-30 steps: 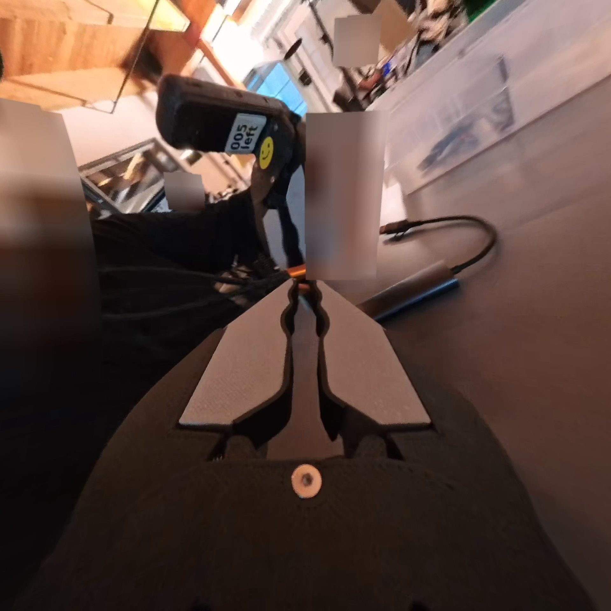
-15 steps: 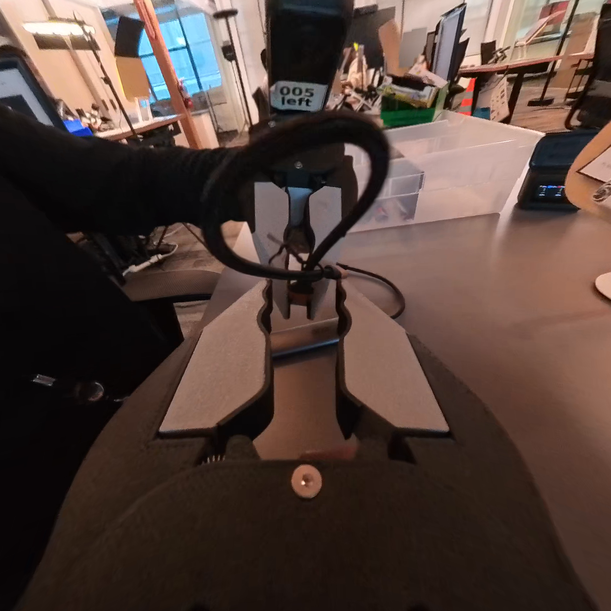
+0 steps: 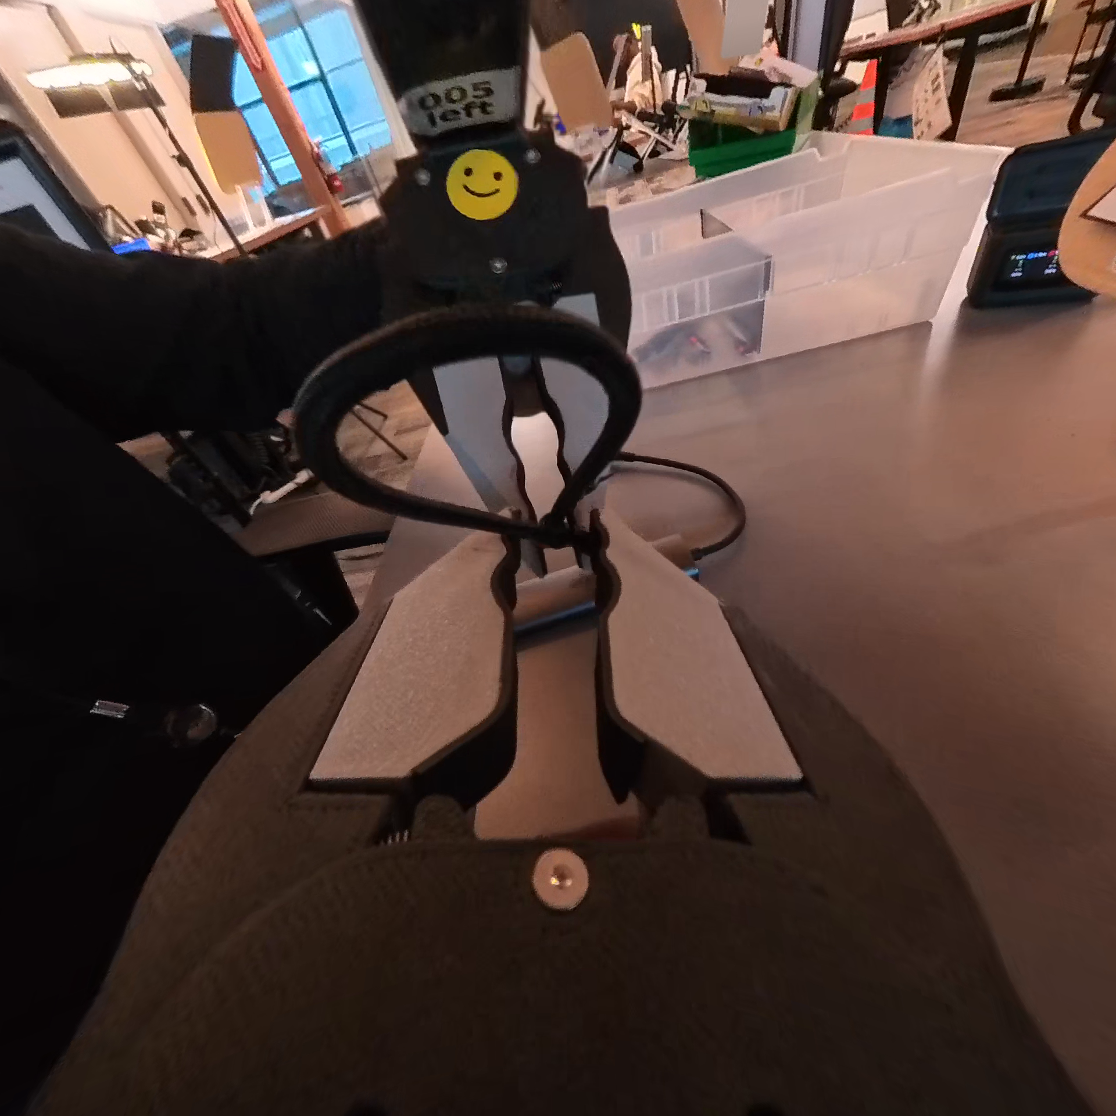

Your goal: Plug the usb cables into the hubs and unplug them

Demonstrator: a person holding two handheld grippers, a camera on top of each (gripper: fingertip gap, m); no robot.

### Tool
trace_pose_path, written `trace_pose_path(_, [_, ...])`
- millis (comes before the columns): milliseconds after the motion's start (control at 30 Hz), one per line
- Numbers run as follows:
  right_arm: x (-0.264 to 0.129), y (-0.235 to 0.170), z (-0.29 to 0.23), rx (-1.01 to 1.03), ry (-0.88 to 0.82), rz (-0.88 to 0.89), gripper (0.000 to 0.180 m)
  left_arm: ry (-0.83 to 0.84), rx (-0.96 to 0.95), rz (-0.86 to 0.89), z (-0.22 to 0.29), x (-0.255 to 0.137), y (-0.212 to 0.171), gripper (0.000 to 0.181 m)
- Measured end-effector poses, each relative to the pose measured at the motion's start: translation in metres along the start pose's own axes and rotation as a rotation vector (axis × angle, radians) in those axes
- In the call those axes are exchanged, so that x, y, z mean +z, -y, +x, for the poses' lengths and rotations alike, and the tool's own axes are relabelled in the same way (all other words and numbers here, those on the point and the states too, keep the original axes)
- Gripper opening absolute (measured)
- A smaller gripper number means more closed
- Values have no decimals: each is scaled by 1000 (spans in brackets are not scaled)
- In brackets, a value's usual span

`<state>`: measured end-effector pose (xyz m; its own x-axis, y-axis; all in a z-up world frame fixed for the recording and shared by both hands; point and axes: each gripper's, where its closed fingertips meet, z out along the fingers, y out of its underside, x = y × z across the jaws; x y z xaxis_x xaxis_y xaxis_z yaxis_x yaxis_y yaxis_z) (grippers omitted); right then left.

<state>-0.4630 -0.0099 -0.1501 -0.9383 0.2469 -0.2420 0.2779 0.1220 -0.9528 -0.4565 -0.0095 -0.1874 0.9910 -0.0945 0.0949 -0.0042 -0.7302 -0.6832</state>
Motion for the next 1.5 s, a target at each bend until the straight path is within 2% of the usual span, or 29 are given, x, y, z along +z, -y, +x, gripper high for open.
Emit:
trace_pose_path(133, [0, -3, 0, -67, -38, -34, 9, 50, 52, -39, -1, 1, -1, 10])
trace_pose_path(700, [-12, 9, 19, 23, -108, 44, 7, 211, 122, -39, -21, -16, 9, 11])
trace_pose_path(800, [-16, 11, 22, 30, -123, 54, 6, 233, 157, -63, -19, -27, -7, 29])
trace_pose_path(933, [-19, 14, 23, 44, -118, 73, 6, 241, 380, -107, -3, -35, -35, 46])
trace_pose_path(1000, [-20, 15, 24, 55, -115, 77, 6, 160, 536, -179, 13, -30, -55, 54])
trace_pose_path(1100, [-26, 19, 24, 49, -118, 97, 6, 62, 695, -242, 22, -23, -64, 54])
trace_pose_path(1267, [-46, 30, 31, 53, -156, 170, 6, 65, 774, -321, 9, -12, -54, 60])
trace_pose_path(1500, [-51, 35, 28, 66, -131, 197, 7, 226, 910, -186, 35, 5, -52, 62])
